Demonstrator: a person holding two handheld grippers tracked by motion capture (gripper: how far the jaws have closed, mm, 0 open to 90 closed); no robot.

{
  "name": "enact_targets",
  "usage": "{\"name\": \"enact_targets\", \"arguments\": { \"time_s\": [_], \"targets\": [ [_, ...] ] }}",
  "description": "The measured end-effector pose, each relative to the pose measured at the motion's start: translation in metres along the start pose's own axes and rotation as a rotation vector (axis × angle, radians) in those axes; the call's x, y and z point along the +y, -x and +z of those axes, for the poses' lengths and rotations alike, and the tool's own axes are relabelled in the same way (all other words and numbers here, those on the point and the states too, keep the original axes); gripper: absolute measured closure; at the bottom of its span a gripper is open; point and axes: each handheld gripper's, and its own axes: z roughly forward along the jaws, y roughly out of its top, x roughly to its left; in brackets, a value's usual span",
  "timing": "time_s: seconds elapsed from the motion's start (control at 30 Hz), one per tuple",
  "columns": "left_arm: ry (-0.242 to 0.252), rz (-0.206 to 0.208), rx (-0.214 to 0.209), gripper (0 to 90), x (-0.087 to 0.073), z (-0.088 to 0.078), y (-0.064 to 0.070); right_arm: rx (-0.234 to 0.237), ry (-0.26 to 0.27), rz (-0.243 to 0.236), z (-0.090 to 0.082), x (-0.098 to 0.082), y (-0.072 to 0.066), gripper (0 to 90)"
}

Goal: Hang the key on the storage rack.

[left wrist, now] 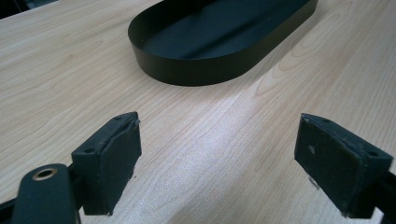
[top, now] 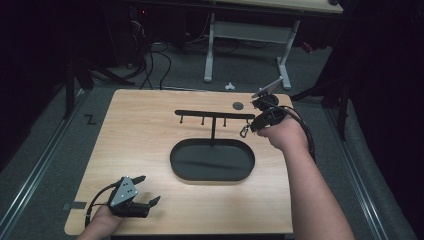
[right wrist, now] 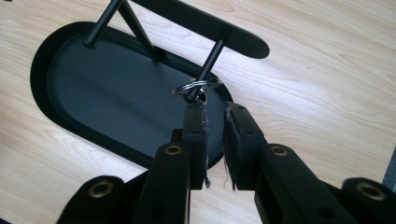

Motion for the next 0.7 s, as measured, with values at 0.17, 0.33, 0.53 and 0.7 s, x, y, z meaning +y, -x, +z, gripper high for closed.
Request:
{"name": "enact_targets", "arguments": {
  "time_s": [0.17, 0.33, 0.53, 0.7],
  "targets": [
    [0.003, 0.001, 0.002, 15.2, 0.0, 0.0, 0.0, 0.018, 0.002, -0.009, 0.002, -0.002, -0.003, 78.8],
    [-0.001, 0.003, 0.0, 15.2, 0.0, 0.0, 0.0, 0.025, -0.003, -0.025, 0.006, -0.001, -0.009, 72.1],
    [-0.001, 0.0, -0.002, 15.2, 0.0, 0.0, 0.0, 0.007, 0.0, -0.017, 0.01, 0.003, -0.011, 70.6],
    [0.005, -0.001, 0.0, 15.2, 0.0, 0.0, 0.0, 0.013, 0.016, -0.007, 0.011, 0.004, -0.011, 67.7]
  ]
}}
